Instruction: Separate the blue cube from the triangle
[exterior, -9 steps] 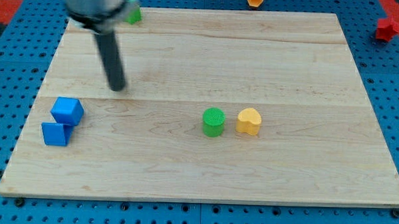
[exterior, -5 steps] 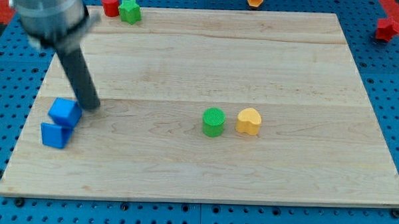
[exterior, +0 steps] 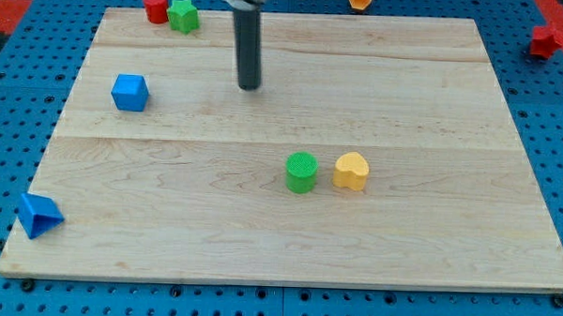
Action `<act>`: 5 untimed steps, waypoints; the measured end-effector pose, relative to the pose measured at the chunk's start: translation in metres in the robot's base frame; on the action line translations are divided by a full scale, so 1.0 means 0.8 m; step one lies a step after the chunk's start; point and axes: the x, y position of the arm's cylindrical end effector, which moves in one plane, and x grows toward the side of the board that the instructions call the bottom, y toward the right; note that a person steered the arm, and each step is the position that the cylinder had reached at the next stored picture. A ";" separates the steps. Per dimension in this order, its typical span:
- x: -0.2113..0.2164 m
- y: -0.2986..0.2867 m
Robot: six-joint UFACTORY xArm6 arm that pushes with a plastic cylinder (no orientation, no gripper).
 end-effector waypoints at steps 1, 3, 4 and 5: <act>-0.048 -0.151; 0.009 -0.118; -0.098 -0.091; -0.102 -0.192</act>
